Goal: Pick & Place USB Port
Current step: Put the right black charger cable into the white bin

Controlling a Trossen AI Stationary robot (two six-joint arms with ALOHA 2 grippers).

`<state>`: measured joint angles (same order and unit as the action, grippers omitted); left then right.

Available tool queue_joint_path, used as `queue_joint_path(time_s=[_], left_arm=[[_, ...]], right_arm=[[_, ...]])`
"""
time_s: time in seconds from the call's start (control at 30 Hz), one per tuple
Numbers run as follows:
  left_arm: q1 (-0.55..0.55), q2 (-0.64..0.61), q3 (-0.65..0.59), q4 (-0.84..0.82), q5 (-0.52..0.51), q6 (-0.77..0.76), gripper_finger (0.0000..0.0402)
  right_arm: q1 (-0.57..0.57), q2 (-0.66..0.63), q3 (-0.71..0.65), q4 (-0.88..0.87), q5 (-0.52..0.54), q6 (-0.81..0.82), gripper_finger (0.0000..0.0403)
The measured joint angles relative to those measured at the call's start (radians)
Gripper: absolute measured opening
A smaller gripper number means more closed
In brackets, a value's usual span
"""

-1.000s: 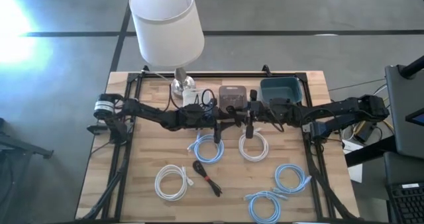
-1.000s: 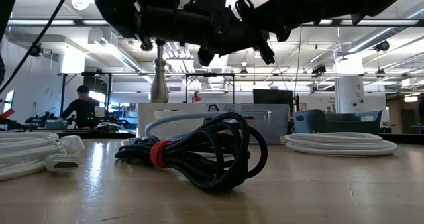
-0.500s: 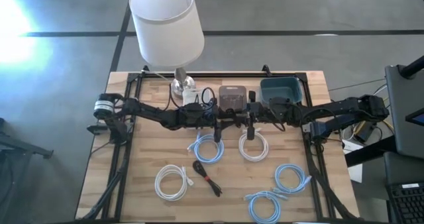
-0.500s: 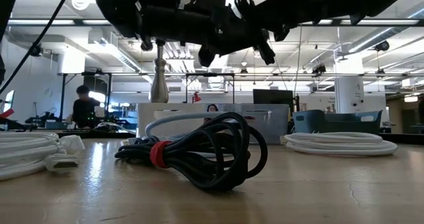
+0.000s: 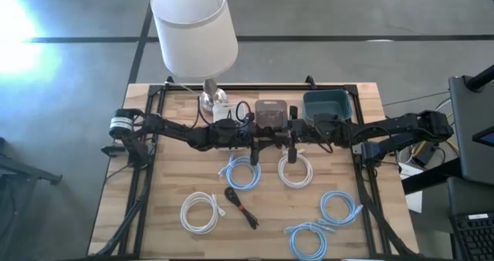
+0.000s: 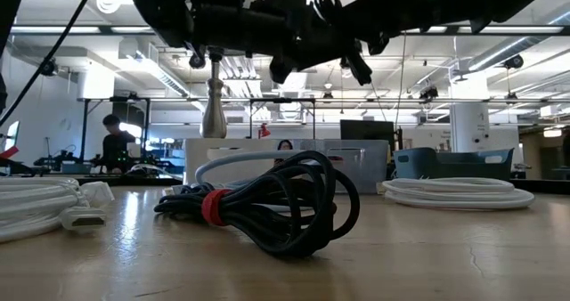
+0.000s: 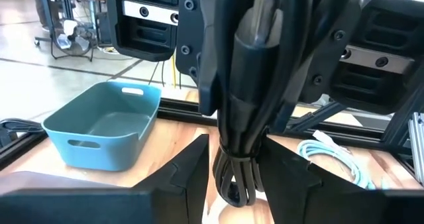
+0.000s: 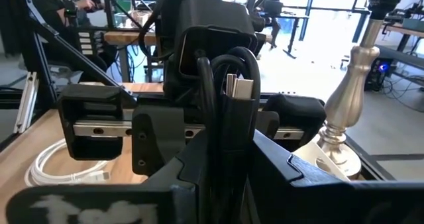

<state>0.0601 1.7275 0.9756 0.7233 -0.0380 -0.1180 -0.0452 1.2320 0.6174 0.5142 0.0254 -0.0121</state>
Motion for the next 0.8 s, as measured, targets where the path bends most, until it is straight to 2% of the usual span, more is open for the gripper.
queue_joint_path(time_s=[0.27,0.8], left_arm=[[0.000,0.000,0.000,-0.007,-0.001,-0.007,0.0046],[0.000,0.000,0.000,-0.113,-0.016,-0.053,0.0049]], right_arm=[[0.000,0.000,0.000,-0.001,0.002,-0.018,0.0101],[0.001,-0.005,-0.001,-0.024,0.002,-0.043,0.0165]])
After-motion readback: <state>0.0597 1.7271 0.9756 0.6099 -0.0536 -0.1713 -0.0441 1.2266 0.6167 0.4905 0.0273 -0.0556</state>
